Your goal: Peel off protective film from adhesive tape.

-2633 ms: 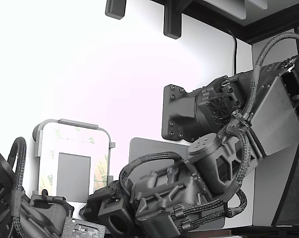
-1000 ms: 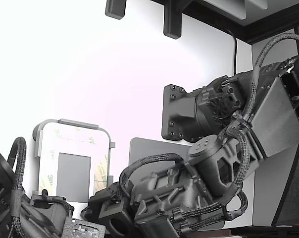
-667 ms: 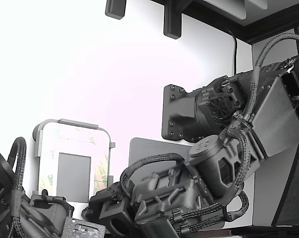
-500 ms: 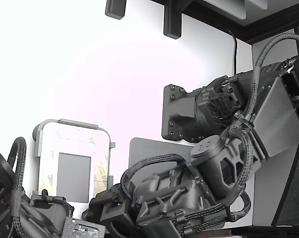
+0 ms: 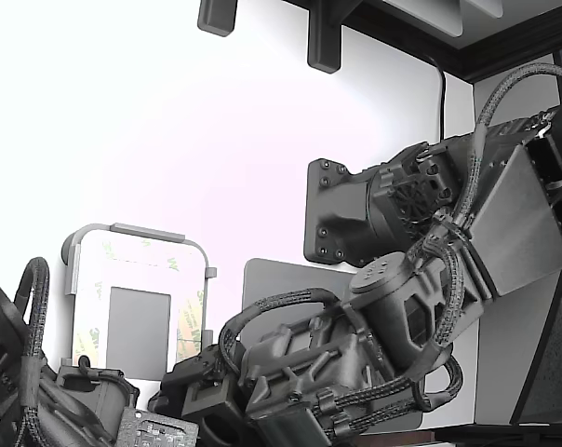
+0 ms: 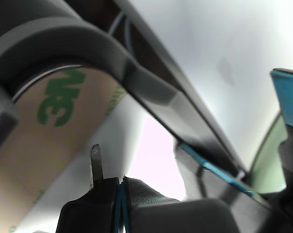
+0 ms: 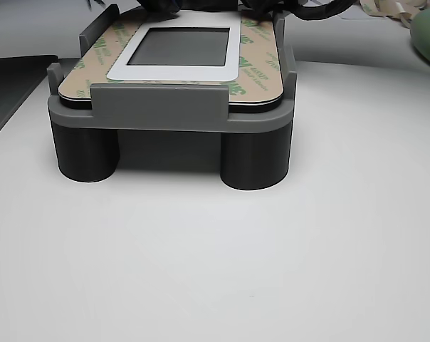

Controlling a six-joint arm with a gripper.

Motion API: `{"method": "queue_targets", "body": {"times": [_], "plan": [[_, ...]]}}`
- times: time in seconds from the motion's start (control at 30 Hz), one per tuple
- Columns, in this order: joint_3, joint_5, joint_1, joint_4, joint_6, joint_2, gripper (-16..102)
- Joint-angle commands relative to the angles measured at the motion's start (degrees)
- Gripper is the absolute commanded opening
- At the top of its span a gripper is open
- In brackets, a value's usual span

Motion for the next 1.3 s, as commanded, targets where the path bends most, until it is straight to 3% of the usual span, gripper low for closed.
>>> {"method": "queue_targets", "body": {"times": [0.0, 1.27], "plan": [[-0.7, -0.3, -1.1, -0.9, -0.1, 1.1, -11], [-1.4, 0.5, 0.5, 0.8, 2.7, 1.8, -11]]}}
